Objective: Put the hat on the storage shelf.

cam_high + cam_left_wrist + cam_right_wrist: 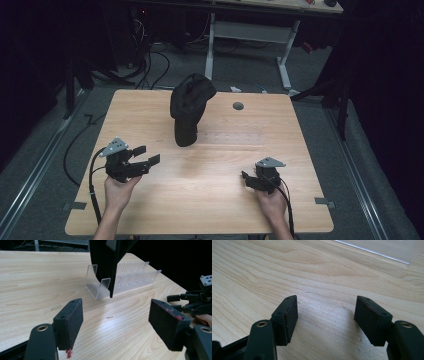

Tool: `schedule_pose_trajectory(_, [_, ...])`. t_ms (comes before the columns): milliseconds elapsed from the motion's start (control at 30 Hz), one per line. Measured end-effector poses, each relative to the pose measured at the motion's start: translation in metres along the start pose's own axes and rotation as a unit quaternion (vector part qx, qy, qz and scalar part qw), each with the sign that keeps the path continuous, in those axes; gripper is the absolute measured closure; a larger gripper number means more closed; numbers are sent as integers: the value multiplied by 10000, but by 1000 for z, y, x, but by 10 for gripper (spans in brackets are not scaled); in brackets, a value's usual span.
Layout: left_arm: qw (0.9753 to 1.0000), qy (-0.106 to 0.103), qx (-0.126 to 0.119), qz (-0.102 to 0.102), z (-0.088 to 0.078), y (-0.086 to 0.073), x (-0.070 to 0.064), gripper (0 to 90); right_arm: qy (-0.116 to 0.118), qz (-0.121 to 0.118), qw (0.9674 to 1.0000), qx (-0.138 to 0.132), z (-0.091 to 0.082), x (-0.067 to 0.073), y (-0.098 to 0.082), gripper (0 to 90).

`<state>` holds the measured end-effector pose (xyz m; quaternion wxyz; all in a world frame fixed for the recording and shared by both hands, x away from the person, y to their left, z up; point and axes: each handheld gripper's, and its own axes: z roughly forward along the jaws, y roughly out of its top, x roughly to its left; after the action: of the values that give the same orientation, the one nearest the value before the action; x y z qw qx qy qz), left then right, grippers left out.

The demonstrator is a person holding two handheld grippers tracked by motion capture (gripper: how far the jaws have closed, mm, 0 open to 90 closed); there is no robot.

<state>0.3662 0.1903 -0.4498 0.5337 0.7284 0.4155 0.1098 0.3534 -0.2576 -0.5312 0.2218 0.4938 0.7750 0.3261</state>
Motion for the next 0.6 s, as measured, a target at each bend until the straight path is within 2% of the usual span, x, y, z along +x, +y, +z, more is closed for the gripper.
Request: schedule_pose_trajectory(600, [9994,0,356,52,4,-14,-7,278,3,-1,10000,-6,0,0,0,356])
